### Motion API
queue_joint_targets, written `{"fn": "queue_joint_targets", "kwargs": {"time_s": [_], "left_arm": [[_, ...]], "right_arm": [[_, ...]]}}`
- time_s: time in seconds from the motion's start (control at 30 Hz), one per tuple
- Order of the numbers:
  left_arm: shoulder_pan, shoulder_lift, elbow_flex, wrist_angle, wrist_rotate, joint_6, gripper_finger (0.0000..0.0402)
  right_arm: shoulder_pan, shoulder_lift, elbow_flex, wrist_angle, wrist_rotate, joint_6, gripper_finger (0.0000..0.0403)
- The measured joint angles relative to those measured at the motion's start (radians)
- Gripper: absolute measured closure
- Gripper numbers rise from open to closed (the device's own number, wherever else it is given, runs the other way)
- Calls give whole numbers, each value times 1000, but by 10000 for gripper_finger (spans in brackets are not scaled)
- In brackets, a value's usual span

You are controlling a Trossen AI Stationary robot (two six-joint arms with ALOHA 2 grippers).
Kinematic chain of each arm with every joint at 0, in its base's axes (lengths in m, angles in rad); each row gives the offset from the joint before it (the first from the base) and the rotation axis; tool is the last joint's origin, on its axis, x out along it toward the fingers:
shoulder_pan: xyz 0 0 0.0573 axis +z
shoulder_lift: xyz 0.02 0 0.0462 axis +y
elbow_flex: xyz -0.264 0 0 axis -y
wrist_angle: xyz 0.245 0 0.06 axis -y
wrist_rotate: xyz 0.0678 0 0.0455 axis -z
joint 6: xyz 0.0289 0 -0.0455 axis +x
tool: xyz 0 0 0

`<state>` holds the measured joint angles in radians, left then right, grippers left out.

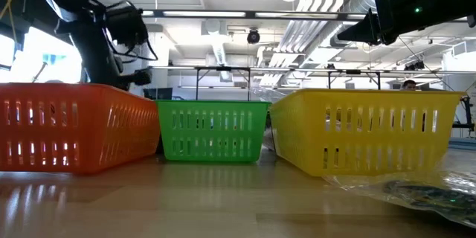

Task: Pick & Place Travel size toiletries
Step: Put the blue toothbrush into the yellow bin

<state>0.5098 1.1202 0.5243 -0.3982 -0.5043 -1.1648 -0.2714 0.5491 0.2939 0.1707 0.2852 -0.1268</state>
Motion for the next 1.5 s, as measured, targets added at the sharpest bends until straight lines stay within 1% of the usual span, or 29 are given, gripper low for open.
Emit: {"fn": "queue_joint_targets", "kwargs": {"time_s": [0.23, 0.5, 0.7, 0.9, 1.1, 1.2, 1.3, 1.4, 1.5], "left_arm": [[0, -107, 0, 51, 50, 96, 377], [0, -193, 0, 190, 134, 306, 376], [0, -215, 0, 296, 222, 450, 376], [0, -215, 0, 351, 308, 567, 375], [0, -215, 0, 353, 362, 632, 375], [0, -215, 0, 354, 368, 646, 375], [0, -214, 0, 353, 368, 648, 375], [-2, -212, 0, 354, 368, 668, 375], [-30, -212, 0, 357, 364, 685, 375]], "right_arm": [[0, 0, 0, -2, 0, 0, 396], [0, 0, 0, -2, 0, 0, 396], [0, 0, 0, -2, 0, 0, 396], [0, 0, 0, -2, 0, 0, 396], [0, 0, 0, 43, 0, 26, 396], [0, 9, 0, 51, -6, 54, 396], [0, 27, 0, 51, -31, 98, 396], [0, 54, 0, 53, -31, 167, 396], [0, 95, 0, 52, -32, 236, 396]]}}
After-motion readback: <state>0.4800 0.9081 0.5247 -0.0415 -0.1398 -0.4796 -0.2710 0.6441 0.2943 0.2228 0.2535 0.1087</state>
